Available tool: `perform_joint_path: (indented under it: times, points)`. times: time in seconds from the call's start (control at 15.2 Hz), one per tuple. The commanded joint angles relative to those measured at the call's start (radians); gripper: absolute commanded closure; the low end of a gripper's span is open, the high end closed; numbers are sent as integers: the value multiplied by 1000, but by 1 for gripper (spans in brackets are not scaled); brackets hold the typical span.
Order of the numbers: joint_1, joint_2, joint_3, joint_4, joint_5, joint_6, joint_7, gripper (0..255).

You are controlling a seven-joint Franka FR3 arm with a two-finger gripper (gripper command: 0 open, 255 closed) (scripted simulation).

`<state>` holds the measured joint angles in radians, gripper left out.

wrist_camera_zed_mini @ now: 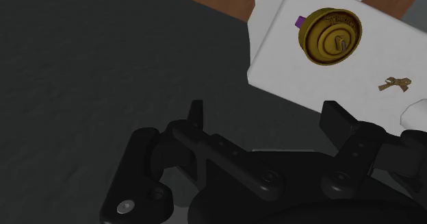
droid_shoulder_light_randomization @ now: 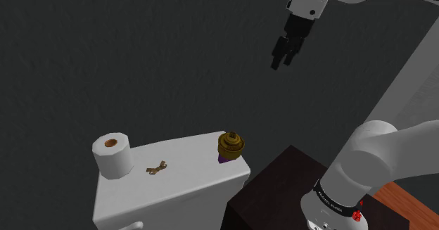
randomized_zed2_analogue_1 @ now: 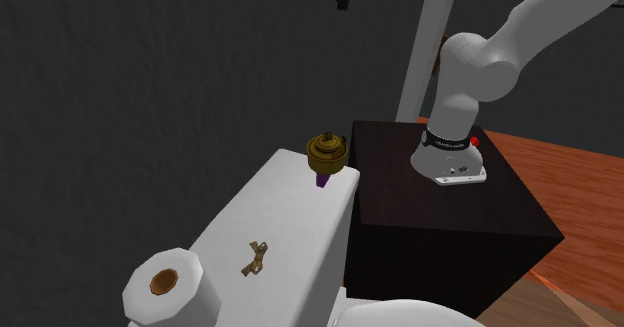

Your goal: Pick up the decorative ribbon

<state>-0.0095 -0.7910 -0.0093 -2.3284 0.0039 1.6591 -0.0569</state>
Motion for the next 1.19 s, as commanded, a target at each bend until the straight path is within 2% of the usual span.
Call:
perform_joint_path:
  times: [0.0, 0.59, 1.12]
  points:
    - [0, 0, 0, 0, 0, 0, 0, 0]
    - [52, -15, 187, -208, 95, 261, 203, 0]
    - [81, 106, 386, -289, 155, 525, 400, 0]
